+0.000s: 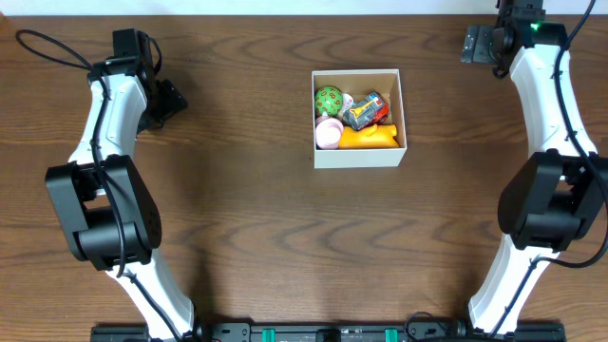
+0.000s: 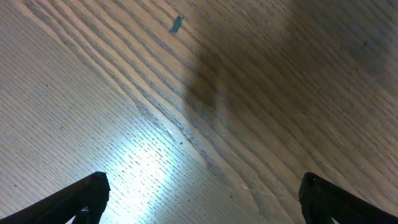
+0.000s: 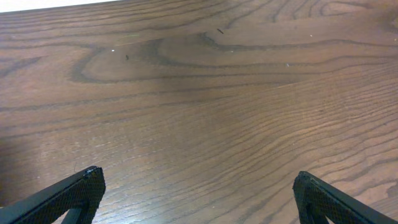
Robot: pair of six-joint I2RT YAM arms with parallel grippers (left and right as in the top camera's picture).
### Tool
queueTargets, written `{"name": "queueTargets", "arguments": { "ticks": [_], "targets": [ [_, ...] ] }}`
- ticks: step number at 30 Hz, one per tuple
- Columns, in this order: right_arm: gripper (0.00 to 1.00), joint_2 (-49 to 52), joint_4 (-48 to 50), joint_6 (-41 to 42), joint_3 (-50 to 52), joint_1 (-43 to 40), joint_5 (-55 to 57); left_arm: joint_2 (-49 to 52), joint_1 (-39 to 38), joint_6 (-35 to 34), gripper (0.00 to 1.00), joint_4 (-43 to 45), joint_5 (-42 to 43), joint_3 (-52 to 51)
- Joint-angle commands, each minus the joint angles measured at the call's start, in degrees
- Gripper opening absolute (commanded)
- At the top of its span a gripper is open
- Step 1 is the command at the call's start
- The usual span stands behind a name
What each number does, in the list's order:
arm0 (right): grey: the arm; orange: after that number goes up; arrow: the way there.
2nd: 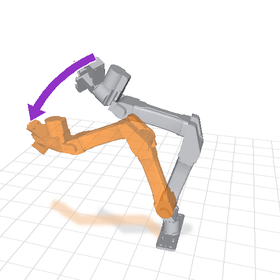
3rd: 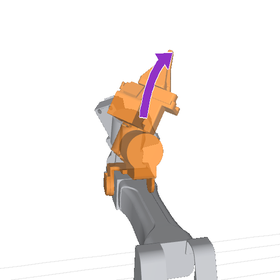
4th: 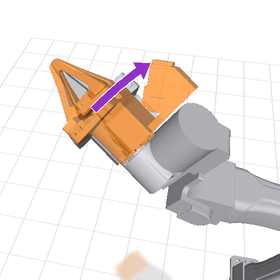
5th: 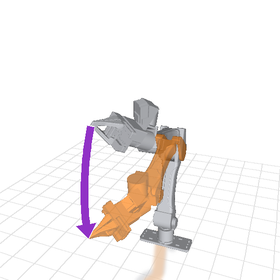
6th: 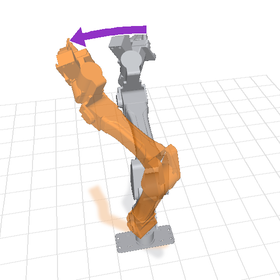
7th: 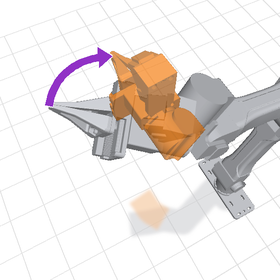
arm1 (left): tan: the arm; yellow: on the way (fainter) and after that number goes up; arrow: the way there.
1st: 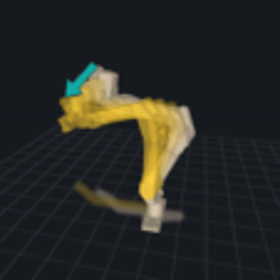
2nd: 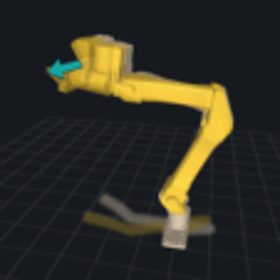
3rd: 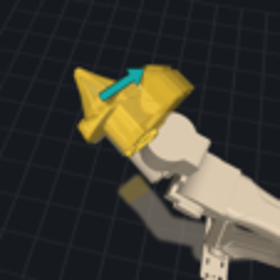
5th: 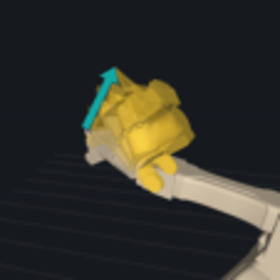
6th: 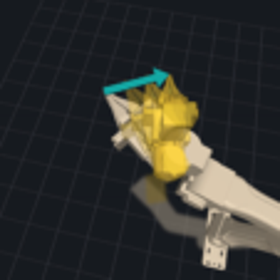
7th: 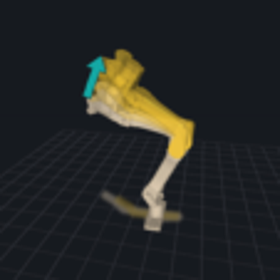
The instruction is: Pack container
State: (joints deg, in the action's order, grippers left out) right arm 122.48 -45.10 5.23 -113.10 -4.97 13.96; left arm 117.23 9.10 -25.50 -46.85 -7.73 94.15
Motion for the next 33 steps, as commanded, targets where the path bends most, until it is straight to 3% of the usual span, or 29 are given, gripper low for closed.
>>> {"name": "queueTargets", "arguments": {
  "ticks": [1, 10, 18, 33],
  "targets": [
    [0.99, 0.6, 0.1, -0.2, -1.1, -1.4, 0.8, 0.1, 0.2, -0.1, 0.98, -0.2, -0.7, -0.4],
    [0.99, 0.6, -0.4, -0.2, -1.1, -1.6, 0.9, 0.1, 0.2, -0.1, 0.98, -0.2, -0.7, -0.4],
    [0.99, -3.4, -7.6, -0.2, -1.1, -0.8, 2.4, 0.1, 0.2, -0.1, 0.98, -0.2, -0.7, -0.4],
    [0.99, -32.5, -9.6, 2.9, -1.1, 1.3, -1.9, 0.1, 0.2, -0.1, 0.98, -0.2, -0.7, -0.4]
  ]
}}
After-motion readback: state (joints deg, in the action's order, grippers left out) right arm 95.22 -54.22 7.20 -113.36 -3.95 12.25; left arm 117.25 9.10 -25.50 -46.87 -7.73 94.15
